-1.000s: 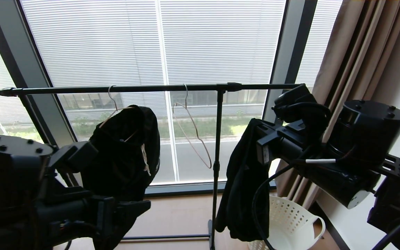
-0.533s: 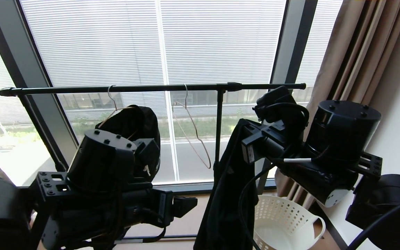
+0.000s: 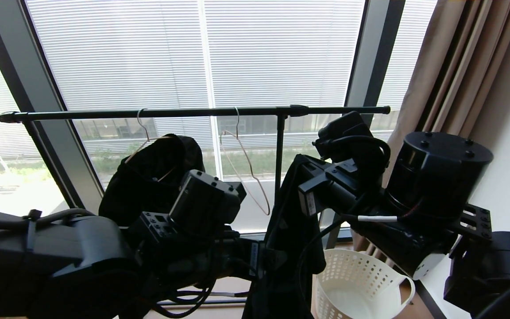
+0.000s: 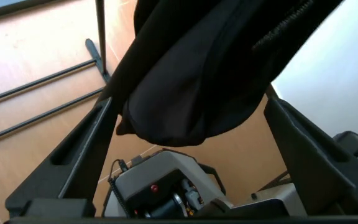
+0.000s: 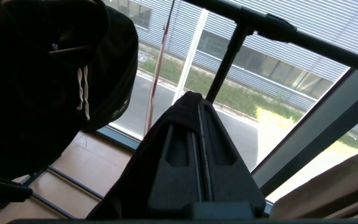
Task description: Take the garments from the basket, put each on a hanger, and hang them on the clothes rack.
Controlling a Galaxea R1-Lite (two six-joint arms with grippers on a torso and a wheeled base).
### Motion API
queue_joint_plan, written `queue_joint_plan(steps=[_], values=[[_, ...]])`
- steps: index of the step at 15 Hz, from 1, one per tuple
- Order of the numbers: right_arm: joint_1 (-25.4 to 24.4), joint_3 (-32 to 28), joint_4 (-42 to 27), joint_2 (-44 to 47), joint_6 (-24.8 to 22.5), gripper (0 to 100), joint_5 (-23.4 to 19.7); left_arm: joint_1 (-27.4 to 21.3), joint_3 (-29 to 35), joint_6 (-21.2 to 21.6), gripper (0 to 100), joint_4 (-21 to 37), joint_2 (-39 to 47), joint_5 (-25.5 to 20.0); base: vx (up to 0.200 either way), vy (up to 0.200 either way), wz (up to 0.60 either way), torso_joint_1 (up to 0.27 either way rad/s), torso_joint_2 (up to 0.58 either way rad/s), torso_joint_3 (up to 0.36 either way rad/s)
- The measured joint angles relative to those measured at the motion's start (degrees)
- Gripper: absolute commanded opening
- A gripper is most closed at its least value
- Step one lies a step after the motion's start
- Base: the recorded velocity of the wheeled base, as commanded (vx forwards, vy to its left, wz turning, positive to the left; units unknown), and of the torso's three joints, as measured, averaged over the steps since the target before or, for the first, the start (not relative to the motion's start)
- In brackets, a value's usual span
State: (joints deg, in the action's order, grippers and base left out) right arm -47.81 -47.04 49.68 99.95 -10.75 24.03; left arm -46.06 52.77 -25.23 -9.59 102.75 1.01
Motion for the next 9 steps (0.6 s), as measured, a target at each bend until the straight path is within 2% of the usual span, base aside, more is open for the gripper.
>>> queue_joint_plan(steps=[6,9], values=[[-1.2,2.0,-0.2,-3.5,0.0,0,0.1,1.7,7.7,-0.3,100,-0.1,10.0,0.5,0.000,0.000,0.00,0.000,0.00,0.000],[-1.2,2.9,-0.1,-4.7,0.0,0,0.2,2.3,9.6,-0.2,100,-0.1,12.8,0.5,0.000,0.000,0.00,0.000,0.00,0.000]])
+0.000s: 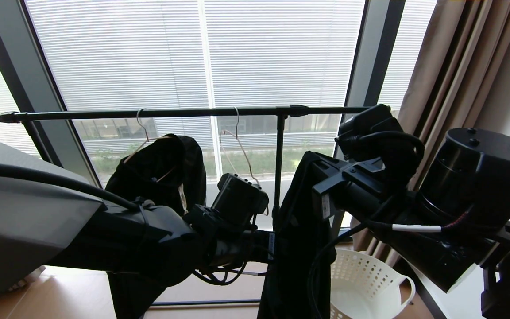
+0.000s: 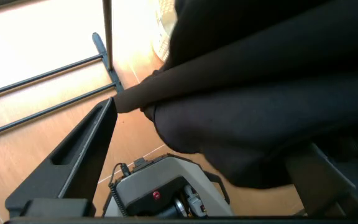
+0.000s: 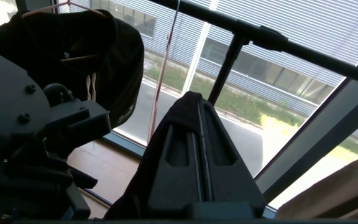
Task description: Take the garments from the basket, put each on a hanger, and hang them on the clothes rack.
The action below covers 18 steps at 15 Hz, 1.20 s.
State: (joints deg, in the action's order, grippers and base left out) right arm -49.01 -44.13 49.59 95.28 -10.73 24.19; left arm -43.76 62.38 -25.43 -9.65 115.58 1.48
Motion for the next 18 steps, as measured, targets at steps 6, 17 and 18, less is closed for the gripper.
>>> queue_joint_plan(steps=[6,17,18], values=[[0.9,0.8,0.5,-1.0,0.0,0,0.0,1.0,-2.1,0.1,100,0.1,0.5,0.2,0.000,0.000,0.00,0.000,0.00,0.000],[5.1,0.4,0.6,-1.8,0.0,0,-0.1,-0.3,-7.8,0.2,0,0.2,-7.2,2.6,0.000,0.000,0.00,0.000,0.00,0.000],[5.3,0.4,0.5,-2.0,0.0,0,-0.1,-0.5,-8.2,0.3,0,0.2,-7.7,2.8,0.000,0.000,0.00,0.000,0.00,0.000]])
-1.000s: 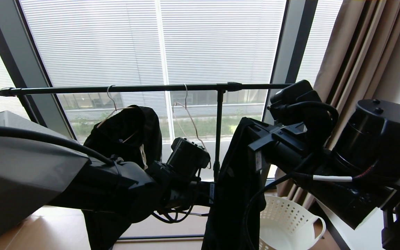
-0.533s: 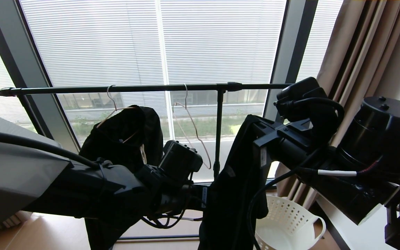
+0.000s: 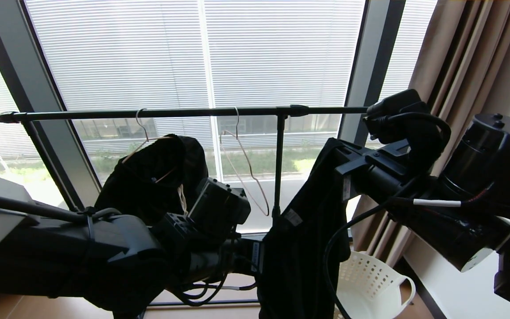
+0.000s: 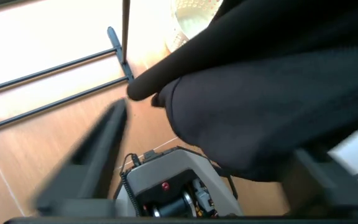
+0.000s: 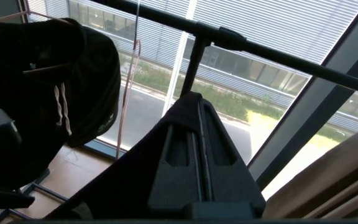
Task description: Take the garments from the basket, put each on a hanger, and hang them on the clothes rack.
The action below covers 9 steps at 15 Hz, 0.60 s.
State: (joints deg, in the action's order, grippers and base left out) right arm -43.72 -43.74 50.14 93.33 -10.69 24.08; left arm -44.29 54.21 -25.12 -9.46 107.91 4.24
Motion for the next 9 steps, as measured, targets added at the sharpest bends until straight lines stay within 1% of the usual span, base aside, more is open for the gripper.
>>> queue_joint_plan(steps=[3,4,6,7,9], values=[[0.3,0.3,0.0,-0.4,0.0,0,0.0,-0.1,-0.4,0.0,0,0.0,-0.6,0.1,0.000,0.000,0.00,0.000,0.00,0.000],[0.6,0.4,0.0,-0.5,0.0,0,0.0,-0.1,-0.4,0.0,0,0.0,-0.8,0.7,0.000,0.000,0.00,0.000,0.00,0.000],[2.0,0.5,-0.1,-0.6,-0.2,0,0.2,-0.1,-0.4,0.1,0,0.0,-1.2,3.4,0.000,0.000,0.00,0.000,0.00,0.000],[3.2,0.7,-0.2,-0.7,-1.3,0,0.5,-0.1,-0.5,0.1,0,0.0,-1.6,4.1,0.000,0.000,0.00,0.000,0.00,0.000],[5.6,2.3,-0.5,-1.2,-6.9,0,1.5,0.4,-0.4,1.2,0,0.0,-2.9,4.3,0.000,0.000,0.00,0.000,0.00,0.000]])
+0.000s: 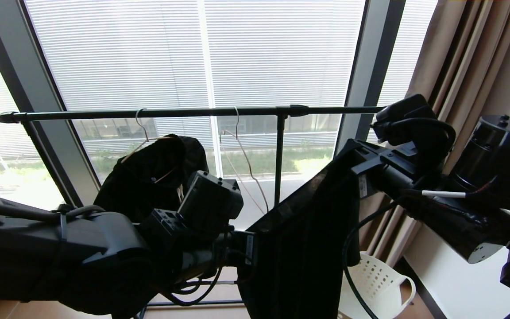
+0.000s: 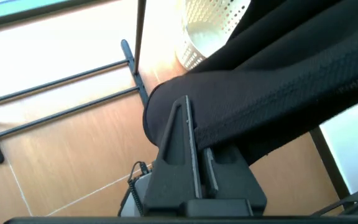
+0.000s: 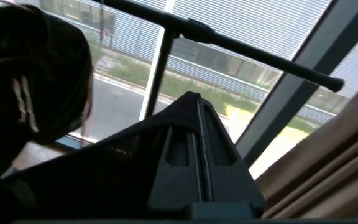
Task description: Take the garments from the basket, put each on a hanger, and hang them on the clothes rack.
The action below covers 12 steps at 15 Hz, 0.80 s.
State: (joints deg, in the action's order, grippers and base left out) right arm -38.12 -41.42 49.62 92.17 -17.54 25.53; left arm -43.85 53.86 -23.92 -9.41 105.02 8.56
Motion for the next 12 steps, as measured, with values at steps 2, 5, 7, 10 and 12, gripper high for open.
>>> queue_joint_plan(steps=[2,5,7,10,12], values=[[1.3,2.1,-0.1,-0.6,-5.2,0,0.2,1.0,0.8,1.8,0,0.1,-1.2,0.0,0.000,0.000,0.00,0.000,0.00,0.000],[1.8,5.0,-3.6,-0.7,-9.7,0,0.1,2.6,2.5,4.3,0,0.9,-2.7,0.0,0.000,0.000,0.00,0.000,0.00,0.000],[1.7,5.4,-10.9,-0.7,-10.0,0,0.0,3.5,3.7,5.1,0,2.5,-3.2,0.0,0.000,0.000,0.00,0.000,0.00,0.000],[1.0,4.3,-16.7,-0.9,-8.1,0,-0.2,4.1,6.1,5.7,0,5.8,-3.7,-0.2,0.000,0.000,0.00,0.000,0.00,0.000],[0.9,5.0,-17.1,-1.5,-7.7,0,-0.4,4.4,7.2,7.4,0,6.0,-4.0,-0.4,0.000,0.000,0.00,0.000,0.00,0.000]])
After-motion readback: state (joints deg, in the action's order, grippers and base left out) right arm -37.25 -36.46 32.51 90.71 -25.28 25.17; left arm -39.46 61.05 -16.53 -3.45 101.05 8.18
